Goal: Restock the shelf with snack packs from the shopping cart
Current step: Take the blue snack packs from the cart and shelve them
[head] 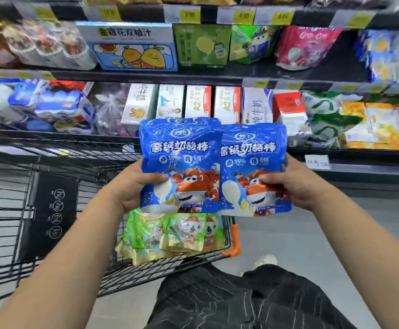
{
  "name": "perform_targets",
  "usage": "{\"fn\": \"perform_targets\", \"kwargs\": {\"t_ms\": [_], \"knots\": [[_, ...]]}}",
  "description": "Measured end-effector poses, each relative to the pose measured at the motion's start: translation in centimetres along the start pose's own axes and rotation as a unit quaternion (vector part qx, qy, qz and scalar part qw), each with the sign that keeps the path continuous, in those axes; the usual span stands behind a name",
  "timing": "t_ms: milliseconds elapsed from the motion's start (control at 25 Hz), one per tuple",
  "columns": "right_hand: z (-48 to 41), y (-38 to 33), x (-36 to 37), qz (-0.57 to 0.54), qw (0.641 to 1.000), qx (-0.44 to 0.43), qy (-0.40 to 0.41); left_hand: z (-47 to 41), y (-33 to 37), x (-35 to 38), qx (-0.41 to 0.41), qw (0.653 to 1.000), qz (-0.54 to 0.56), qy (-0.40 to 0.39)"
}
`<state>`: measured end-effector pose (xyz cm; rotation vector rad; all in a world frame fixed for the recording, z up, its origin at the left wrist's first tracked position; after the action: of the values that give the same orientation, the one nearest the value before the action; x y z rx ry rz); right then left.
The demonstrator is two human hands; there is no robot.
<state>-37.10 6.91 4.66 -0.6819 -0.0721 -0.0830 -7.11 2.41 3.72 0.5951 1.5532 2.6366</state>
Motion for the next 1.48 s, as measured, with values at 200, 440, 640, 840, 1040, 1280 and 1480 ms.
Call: {"fn": "perform_targets", "kwargs": {"t_ms": [200, 440, 640, 840, 1040, 1280, 1480], "knots": [[3.7, -0.2, -8.1, -0.04, 0.999, -0.022, -0.005, -0.4, -0.4, 7.6, 0.01, 1.0, -0.017, -0.004], [6.7, 1.0, -17.2, -0.096, 0.995, -0.033, -0.02, -0.8, -1.6, 18.5, 0.021, 0.999, -0.029, -0.003], [8.4, 3.3, -23.7, -0.13, 0.991, -0.028, -0.003, -1.7, -3.1, 25.7, 0.013, 0.999, -0.046, -0.017], [10.8, 4.7, -28.5, -0.174, 0.984, -0.035, 0.028, -3.1, -5.0, 31.4, -0.005, 0.997, -0.047, -0.053], [11.4, 5.3, -31.8, -0.202, 0.977, -0.035, 0.063, -4.9, -5.3, 35.1, -0.01, 0.995, -0.073, -0.064], [10.1, 4.1, -35.1, -0.216, 0.974, -0.017, 0.072, -8.4, -4.4, 37.8, -0.017, 0.994, -0.072, -0.076], [7.0, 0.5, -37.9, -0.211, 0.974, -0.007, 0.083, -13.4, -2.7, 39.1, -0.012, 0.996, -0.047, -0.078]]}}
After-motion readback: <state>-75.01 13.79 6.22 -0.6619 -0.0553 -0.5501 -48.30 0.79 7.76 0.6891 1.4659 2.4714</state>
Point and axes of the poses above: each hand's wrist, its own z-axis away from the middle knuckle, its own x-axis out of the palm, y = z × x, the point moved 10 cm from there along -z, towards the middle knuckle, and after that the axes turned 13 degrees about x, right-handed, at the moved point
